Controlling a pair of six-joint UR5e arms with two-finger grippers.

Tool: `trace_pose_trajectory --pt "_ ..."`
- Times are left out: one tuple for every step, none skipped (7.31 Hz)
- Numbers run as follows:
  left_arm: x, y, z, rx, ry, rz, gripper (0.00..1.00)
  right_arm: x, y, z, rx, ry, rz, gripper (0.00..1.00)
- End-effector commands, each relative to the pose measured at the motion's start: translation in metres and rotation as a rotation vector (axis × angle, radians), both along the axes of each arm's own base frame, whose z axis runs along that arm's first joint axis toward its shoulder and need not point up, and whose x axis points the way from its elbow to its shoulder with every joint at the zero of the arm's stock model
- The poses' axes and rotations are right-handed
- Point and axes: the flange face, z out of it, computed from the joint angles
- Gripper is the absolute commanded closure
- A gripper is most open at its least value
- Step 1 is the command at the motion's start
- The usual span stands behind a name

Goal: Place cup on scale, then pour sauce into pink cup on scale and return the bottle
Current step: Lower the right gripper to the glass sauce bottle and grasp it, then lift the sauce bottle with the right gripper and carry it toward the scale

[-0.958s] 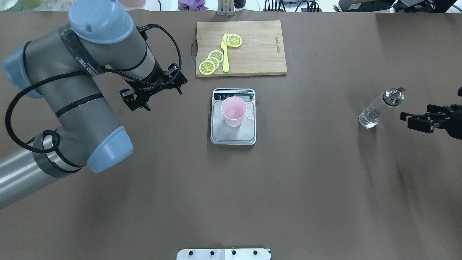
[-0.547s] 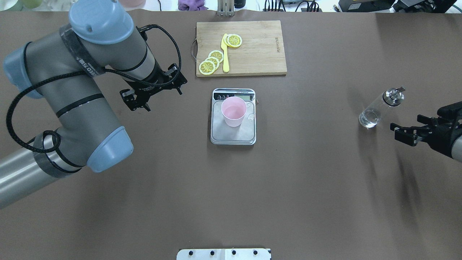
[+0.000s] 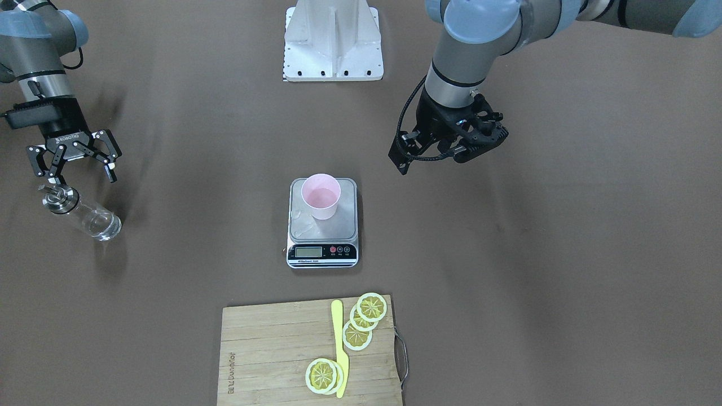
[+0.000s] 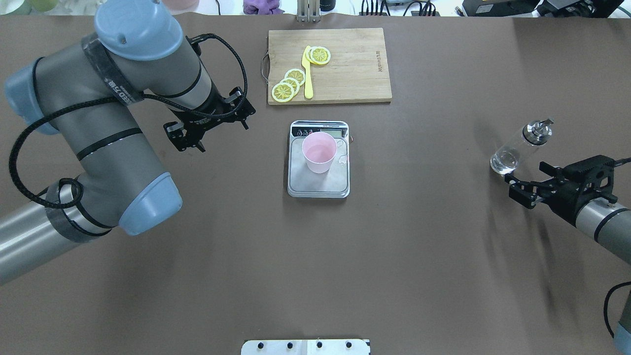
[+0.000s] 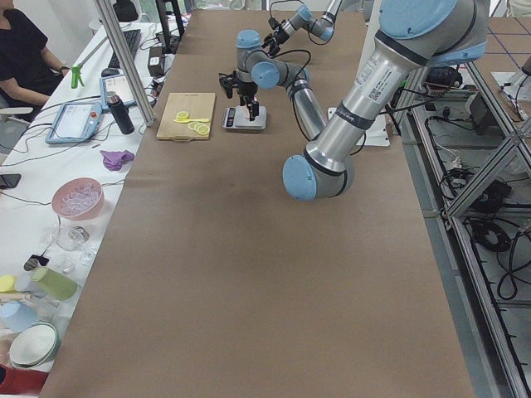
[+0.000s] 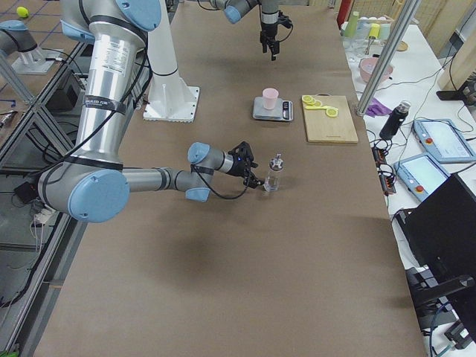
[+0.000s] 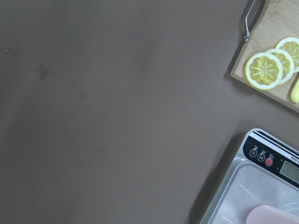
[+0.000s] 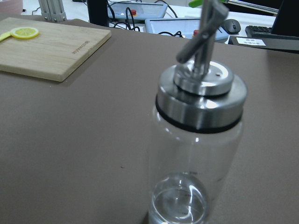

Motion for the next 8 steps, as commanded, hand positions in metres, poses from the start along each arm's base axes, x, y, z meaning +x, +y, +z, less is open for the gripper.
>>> trace_pose_trajectory --pt "0.000 0.000 0.000 -0.001 0.001 0.001 0.01 0.001 -0.008 0.004 0.072 0.015 -0.001 0.06" --pt "0.001 -0.001 0.001 -0.001 -0.002 0.001 0.01 0.003 -0.009 0.004 0.071 0.020 0.004 0.06" --pt "0.001 -0.001 0.001 0.001 0.001 0.000 0.01 0.008 -0.012 0.005 0.070 0.020 0.008 0.06" --pt "0.001 -0.001 0.005 -0.001 -0.001 0.000 0.01 0.013 -0.015 0.010 0.061 0.023 0.006 0.06" --pt "0.001 -0.001 0.005 0.000 0.002 0.001 0.01 0.016 -0.018 0.012 0.059 0.025 0.012 0.07" --pt "0.001 -0.001 0.005 0.004 0.005 0.000 0.01 0.016 -0.020 0.011 0.060 0.022 0.017 0.10" --pt "0.001 -0.001 0.005 0.004 0.005 0.000 0.01 0.006 -0.027 0.005 0.068 0.010 0.020 0.10" --pt "0.002 -0.001 0.006 0.003 0.003 0.000 0.01 0.002 -0.032 0.004 0.070 0.007 0.026 0.11"
